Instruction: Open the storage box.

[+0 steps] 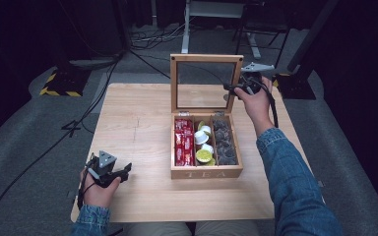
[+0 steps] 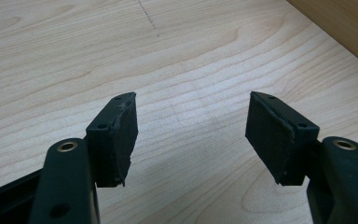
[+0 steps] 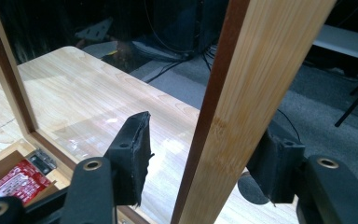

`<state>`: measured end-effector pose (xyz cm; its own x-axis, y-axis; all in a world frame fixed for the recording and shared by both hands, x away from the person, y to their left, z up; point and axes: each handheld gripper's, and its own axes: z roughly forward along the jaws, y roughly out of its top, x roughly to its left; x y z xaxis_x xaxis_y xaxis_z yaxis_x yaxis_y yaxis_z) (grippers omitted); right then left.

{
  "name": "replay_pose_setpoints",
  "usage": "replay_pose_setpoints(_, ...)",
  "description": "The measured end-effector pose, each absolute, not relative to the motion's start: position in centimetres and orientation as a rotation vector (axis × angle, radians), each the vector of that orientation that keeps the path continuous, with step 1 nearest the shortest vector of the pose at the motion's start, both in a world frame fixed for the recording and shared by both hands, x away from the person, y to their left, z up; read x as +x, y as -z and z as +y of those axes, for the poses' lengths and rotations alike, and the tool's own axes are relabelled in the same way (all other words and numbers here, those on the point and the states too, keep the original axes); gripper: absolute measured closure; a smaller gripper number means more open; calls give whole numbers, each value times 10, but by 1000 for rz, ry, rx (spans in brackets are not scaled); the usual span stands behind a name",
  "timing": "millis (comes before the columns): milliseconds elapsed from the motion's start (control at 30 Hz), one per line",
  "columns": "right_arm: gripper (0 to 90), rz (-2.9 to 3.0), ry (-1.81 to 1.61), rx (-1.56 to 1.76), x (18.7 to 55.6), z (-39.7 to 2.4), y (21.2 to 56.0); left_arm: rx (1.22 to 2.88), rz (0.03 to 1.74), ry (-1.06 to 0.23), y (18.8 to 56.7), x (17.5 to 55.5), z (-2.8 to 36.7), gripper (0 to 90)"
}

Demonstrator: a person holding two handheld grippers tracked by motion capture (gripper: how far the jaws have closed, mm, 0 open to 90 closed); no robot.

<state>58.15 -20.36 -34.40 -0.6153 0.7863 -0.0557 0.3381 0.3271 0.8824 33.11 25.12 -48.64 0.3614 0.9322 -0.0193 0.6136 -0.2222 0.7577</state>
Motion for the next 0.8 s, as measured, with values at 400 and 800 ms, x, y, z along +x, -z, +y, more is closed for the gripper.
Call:
replay_pose_setpoints(400,409,2142,-1253,1068,596,-206,360,1940,1338,-590,486,331,252,358)
replay_pose_setpoints(800,329,2157,-1241,1092,600,-203,367,1956,1336,-562,488,332,248,348)
